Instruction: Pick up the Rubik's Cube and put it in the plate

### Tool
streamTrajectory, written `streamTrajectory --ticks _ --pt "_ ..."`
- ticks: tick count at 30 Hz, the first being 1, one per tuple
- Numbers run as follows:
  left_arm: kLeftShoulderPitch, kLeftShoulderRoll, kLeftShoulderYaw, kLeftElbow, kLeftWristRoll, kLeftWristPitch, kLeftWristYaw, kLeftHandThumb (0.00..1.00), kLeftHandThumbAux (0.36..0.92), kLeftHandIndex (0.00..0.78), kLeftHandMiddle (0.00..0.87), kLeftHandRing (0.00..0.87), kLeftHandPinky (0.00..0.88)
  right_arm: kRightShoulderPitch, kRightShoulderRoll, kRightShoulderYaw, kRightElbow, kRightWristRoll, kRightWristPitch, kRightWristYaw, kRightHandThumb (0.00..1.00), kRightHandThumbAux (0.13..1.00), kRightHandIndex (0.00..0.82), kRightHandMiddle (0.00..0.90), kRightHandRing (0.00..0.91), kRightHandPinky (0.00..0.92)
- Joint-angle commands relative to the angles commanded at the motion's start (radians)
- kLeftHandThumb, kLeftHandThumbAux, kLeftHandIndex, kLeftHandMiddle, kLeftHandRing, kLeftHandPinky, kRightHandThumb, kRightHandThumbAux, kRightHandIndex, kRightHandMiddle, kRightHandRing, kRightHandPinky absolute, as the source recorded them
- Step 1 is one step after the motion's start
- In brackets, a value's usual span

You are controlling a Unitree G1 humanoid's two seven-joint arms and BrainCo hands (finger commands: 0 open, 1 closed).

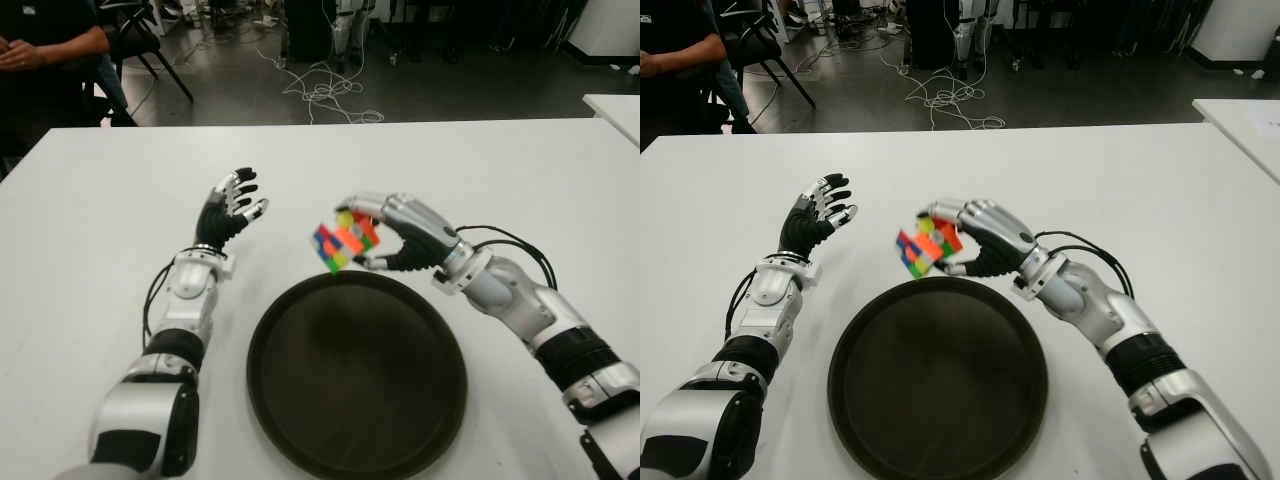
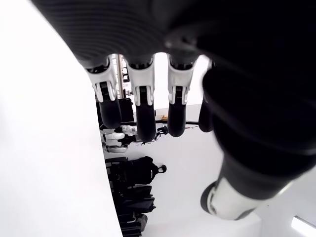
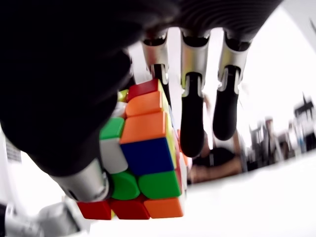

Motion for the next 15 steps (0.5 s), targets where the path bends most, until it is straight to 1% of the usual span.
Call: streamTrajectory --ticks 3,6,10,15 --pt "-0.002 -0.002 0.001 0.004 -0.001 -0.003 0.001 0.04 0.805 0.178 0.179 0.16 0.161 -0.012 -0.008 0.006 -0.041 0.035 0.052 0.105 0.693 0.735 0.422 0.591 0.603 0.599" --pt "-0.003 -0.002 0.001 0.006 0.0 -0.004 0.003 0.045 0.809 0.181 0.183 0.164 0.161 -0.018 -0.013 0.002 -0.069 0.044 0.083 0.171 0.693 0.735 0.421 0.587 0.6 0.596" --pt "-0.003 -0.004 0.002 0.006 0.0 -0.009 0.004 0.043 0.81 0.178 0.184 0.163 0.151 -0.019 -0.029 -0.004 -0.122 0.027 0.131 0.246 0.692 0.736 0.42 0.571 0.588 0.575" --pt "-0.004 -0.006 0.004 0.007 -0.004 -0.012 0.003 0.032 0.817 0.169 0.177 0.155 0.141 -0.004 -0.052 -0.031 -0.221 0.012 0.197 0.324 0.691 0.737 0.419 0.543 0.549 0.541"
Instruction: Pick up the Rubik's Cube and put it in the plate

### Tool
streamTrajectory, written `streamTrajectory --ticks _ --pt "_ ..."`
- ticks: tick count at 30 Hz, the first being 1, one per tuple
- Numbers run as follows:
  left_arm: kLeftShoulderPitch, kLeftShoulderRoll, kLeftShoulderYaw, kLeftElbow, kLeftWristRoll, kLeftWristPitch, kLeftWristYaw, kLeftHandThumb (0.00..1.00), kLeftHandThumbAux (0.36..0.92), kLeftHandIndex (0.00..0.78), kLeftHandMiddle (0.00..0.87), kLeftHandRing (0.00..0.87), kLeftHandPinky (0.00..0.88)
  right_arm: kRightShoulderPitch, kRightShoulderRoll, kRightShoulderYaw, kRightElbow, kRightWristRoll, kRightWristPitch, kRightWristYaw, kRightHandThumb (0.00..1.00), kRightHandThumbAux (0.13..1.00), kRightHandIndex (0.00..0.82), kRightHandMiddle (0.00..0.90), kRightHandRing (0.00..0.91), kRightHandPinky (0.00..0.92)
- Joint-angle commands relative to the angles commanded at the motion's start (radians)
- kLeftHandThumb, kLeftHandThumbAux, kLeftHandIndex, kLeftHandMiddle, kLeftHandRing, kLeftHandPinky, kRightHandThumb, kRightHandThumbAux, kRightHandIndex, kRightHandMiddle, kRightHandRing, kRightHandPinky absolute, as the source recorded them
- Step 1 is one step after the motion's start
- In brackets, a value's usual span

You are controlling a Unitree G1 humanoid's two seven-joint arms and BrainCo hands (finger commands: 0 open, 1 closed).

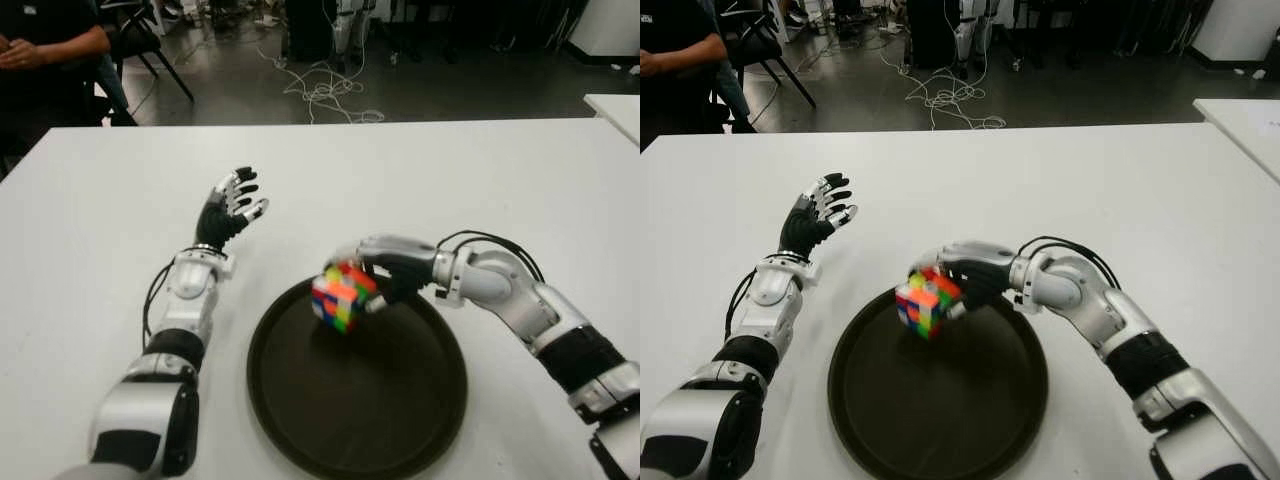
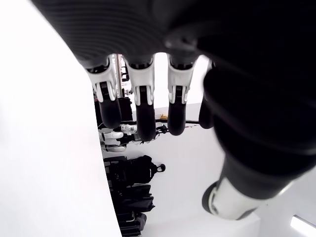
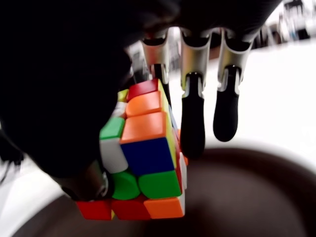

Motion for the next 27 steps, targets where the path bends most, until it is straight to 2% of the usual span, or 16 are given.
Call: streamTrajectory --ticks 6,13,18,20,21,22,25,27 --pt "-0.002 0.0 0.001 0.002 -0.003 -0.005 -0.006 0.016 0.821 0.178 0.18 0.157 0.144 0.02 -0.009 -0.027 -0.077 -0.01 0.047 0.031 0.691 0.738 0.416 0.507 0.492 0.49" --pt "-0.002 -0.001 0.004 0.003 -0.004 -0.008 -0.002 0.019 0.822 0.187 0.184 0.159 0.143 0.059 0.009 -0.066 -0.098 -0.007 0.028 -0.02 0.691 0.74 0.411 0.456 0.447 0.423" --pt "-0.001 -0.002 0.002 0.001 -0.001 -0.013 0.005 0.029 0.829 0.188 0.187 0.16 0.148 0.075 0.017 -0.08 -0.098 -0.001 0.0 -0.038 0.668 0.747 0.397 0.295 0.304 0.296" --pt "-0.001 -0.001 0.001 0.001 0.001 -0.012 0.007 0.028 0.831 0.186 0.185 0.158 0.146 0.078 0.019 -0.084 -0.098 0.001 -0.006 -0.037 0.664 0.748 0.395 0.257 0.27 0.266" --pt "-0.001 -0.001 0.0 0.0 0.003 -0.009 0.009 0.027 0.833 0.185 0.185 0.159 0.15 0.08 0.019 -0.084 -0.098 0.004 -0.011 -0.035 0.425 0.757 0.284 0.207 0.213 0.196" --pt "-0.001 -0.001 -0.001 0.0 0.003 -0.006 0.01 0.026 0.834 0.184 0.186 0.162 0.156 0.081 0.02 -0.085 -0.098 0.007 -0.015 -0.034 0.272 0.753 0.196 0.15 0.143 0.125" --pt "-0.001 -0.002 -0.001 -0.002 0.002 -0.003 0.012 0.029 0.832 0.183 0.189 0.166 0.163 0.082 0.021 -0.084 -0.09 0.02 -0.027 -0.024 0.089 0.741 0.081 0.066 0.053 0.04" --pt "-0.001 -0.005 0.002 -0.004 -0.002 -0.002 0.011 0.034 0.831 0.184 0.191 0.168 0.165 0.081 0.024 -0.083 -0.078 0.04 -0.04 -0.015 0.045 0.723 0.041 0.033 0.027 0.02"
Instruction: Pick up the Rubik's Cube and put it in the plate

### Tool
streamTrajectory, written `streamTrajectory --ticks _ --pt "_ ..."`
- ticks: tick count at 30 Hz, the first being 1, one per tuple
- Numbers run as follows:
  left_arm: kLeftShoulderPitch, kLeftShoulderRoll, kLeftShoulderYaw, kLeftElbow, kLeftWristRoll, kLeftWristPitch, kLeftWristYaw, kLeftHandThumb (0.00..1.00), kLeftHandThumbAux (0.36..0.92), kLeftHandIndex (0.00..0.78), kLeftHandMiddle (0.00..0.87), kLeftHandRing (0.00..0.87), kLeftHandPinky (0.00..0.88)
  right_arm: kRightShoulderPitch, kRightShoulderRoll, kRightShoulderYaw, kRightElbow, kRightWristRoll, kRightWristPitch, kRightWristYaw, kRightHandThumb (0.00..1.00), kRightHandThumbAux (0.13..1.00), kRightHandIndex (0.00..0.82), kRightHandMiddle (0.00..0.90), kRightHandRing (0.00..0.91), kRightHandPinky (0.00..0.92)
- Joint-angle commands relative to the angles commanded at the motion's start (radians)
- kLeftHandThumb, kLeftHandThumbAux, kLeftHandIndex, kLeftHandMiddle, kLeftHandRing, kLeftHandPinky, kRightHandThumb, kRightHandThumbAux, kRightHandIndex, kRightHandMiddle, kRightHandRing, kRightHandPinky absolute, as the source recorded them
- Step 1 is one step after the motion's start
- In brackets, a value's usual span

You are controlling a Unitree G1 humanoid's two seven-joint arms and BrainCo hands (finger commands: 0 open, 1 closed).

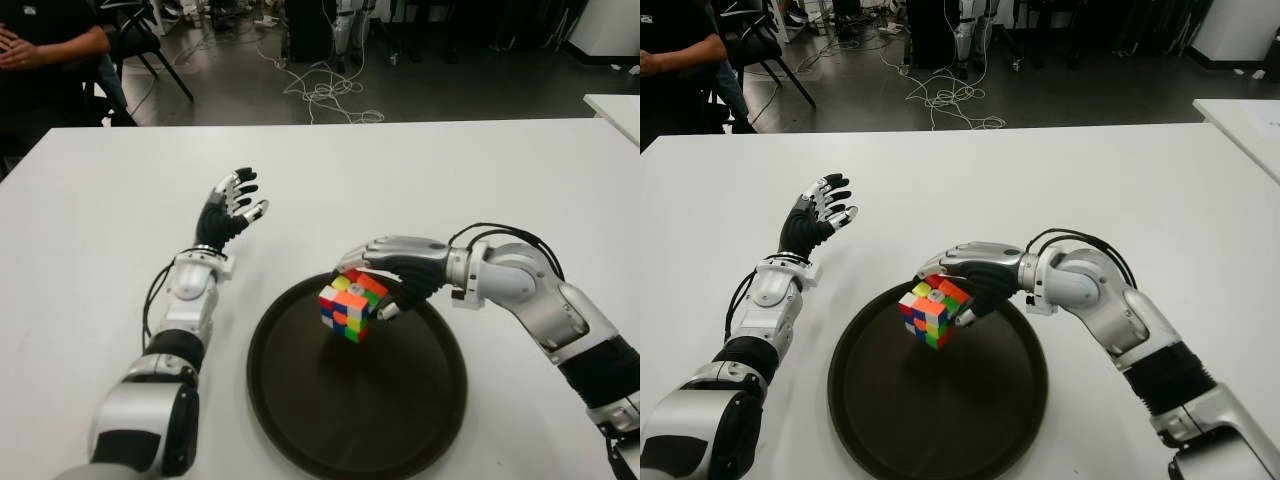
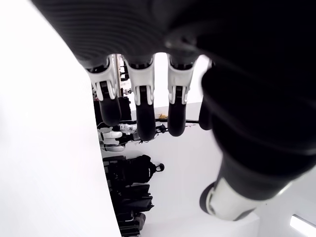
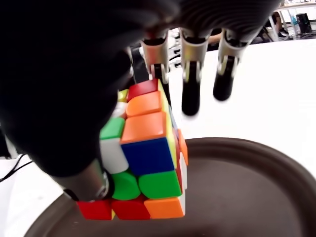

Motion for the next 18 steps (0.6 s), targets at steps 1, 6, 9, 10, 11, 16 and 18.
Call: streamTrajectory --ticks 1,6,9,10,11,16,18 --pt "0.0 -0.001 0.001 -0.001 -0.002 0.0 -0.001 0.042 0.83 0.184 0.191 0.168 0.166 0.0 0.002 -0.001 0.005 0.009 -0.006 0.003 0.029 0.705 0.026 0.021 0.017 0.013" --pt "-0.002 -0.002 0.004 -0.002 -0.006 0.002 -0.001 0.054 0.826 0.184 0.195 0.174 0.178 0.003 0.005 -0.003 0.021 0.031 -0.021 0.005 0.004 0.653 0.004 0.003 0.002 0.002" --pt "-0.002 -0.001 0.002 -0.002 -0.002 0.002 0.002 0.055 0.824 0.184 0.198 0.176 0.177 0.004 0.005 -0.004 0.024 0.035 -0.02 0.008 0.001 0.626 0.001 0.001 0.0 0.0" --pt "-0.002 0.0 0.0 -0.002 0.001 0.001 0.005 0.054 0.824 0.183 0.199 0.175 0.174 0.005 0.004 -0.004 0.023 0.036 -0.017 0.009 0.0 0.619 0.0 0.0 0.0 0.0" --pt "-0.002 0.001 -0.001 -0.002 0.002 0.0 0.006 0.054 0.83 0.185 0.2 0.175 0.176 0.005 0.004 -0.004 0.022 0.036 -0.014 0.01 0.0 0.607 0.0 0.0 0.0 0.0" --pt "-0.002 0.003 -0.005 -0.002 0.008 -0.004 0.013 0.053 0.843 0.189 0.201 0.176 0.179 0.006 0.005 -0.006 0.021 0.036 -0.009 0.011 0.0 0.586 0.0 0.0 0.0 0.0" --pt "-0.002 0.003 -0.006 -0.001 0.01 -0.006 0.016 0.052 0.846 0.187 0.2 0.176 0.179 0.006 0.005 -0.006 0.022 0.037 -0.009 0.012 0.0 0.577 0.0 0.0 0.0 0.0"
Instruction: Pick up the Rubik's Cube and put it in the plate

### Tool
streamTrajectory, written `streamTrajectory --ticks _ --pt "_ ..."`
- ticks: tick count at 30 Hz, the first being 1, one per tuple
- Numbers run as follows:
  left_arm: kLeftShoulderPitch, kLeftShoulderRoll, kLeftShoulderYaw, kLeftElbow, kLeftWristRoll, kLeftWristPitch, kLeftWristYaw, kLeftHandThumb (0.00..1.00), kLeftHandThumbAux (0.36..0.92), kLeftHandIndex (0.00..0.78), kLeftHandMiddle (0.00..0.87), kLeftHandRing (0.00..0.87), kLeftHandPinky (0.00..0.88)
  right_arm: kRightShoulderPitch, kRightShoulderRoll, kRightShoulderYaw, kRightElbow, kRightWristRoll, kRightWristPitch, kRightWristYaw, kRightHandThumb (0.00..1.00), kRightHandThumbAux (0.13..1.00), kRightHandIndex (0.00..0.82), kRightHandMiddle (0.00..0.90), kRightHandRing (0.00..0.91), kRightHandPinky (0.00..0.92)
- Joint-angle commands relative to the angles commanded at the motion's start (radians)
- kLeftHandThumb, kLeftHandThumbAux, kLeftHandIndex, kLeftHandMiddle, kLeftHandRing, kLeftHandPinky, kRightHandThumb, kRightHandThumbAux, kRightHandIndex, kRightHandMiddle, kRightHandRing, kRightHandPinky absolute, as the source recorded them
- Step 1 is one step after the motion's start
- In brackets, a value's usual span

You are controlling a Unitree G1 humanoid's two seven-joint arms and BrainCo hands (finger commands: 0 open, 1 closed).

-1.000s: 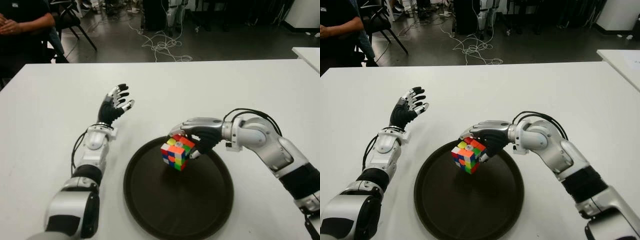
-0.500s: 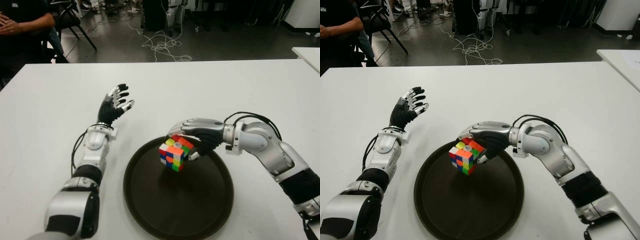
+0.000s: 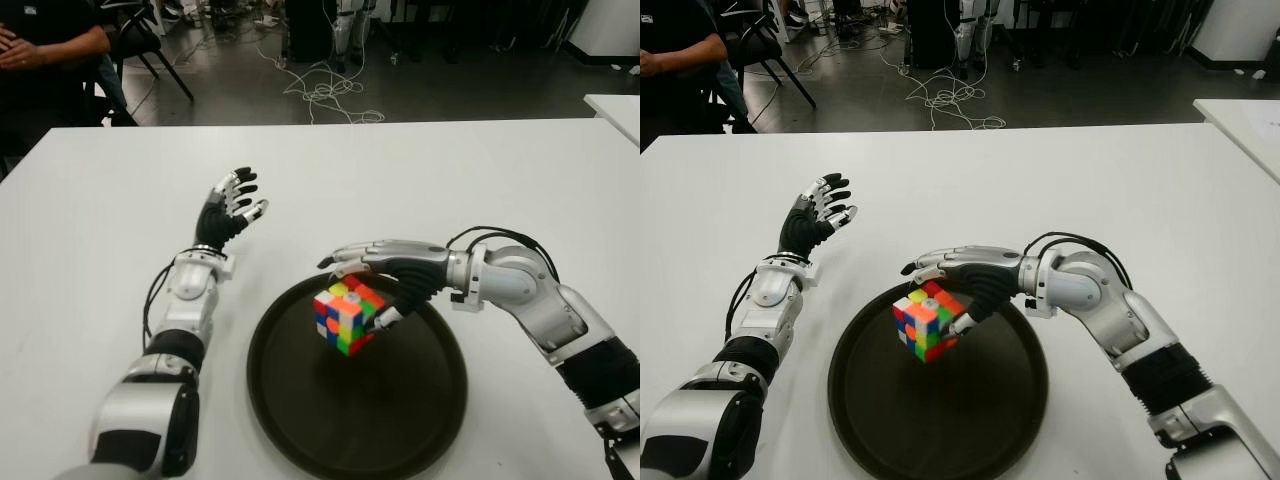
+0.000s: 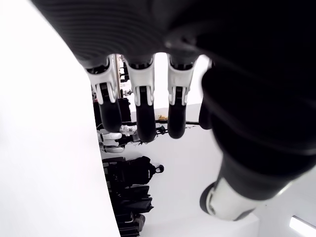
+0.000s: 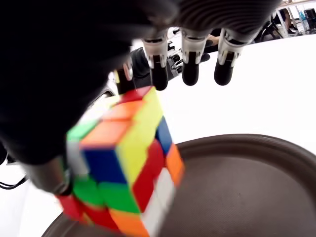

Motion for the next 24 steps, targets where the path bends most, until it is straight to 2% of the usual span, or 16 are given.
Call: streamTrajectory --ticks 11,17,20,22,24 --pt "-0.003 0.002 0.0 -0.003 -0.006 0.0 -0.009 0.038 0.826 0.197 0.201 0.18 0.172 -0.008 0.0 0.0 0.002 0.003 0.009 0.013 0.0 0.561 0.0 0.0 0.0 0.0" --pt "-0.001 -0.001 0.004 -0.01 -0.016 0.0 -0.018 0.046 0.846 0.187 0.203 0.178 0.166 -0.011 -0.001 -0.007 0.001 0.019 0.008 0.025 0.0 0.555 0.0 0.0 0.0 0.0" --pt "-0.001 -0.002 0.005 -0.013 -0.016 0.002 -0.017 0.048 0.851 0.185 0.204 0.177 0.163 -0.026 -0.033 -0.043 -0.02 0.082 0.017 0.065 0.0 0.548 0.0 0.0 0.0 0.0" --pt "-0.001 -0.003 0.004 -0.016 -0.015 0.005 -0.015 0.047 0.855 0.186 0.206 0.175 0.161 -0.042 -0.067 -0.09 -0.055 0.154 0.046 0.109 0.0 0.539 0.0 0.0 0.0 0.0" --pt "-0.001 -0.002 0.002 -0.02 -0.013 0.011 -0.011 0.047 0.858 0.191 0.206 0.176 0.165 -0.069 -0.077 -0.14 -0.054 0.221 0.059 0.131 0.0 0.534 0.0 0.0 0.0 0.0"
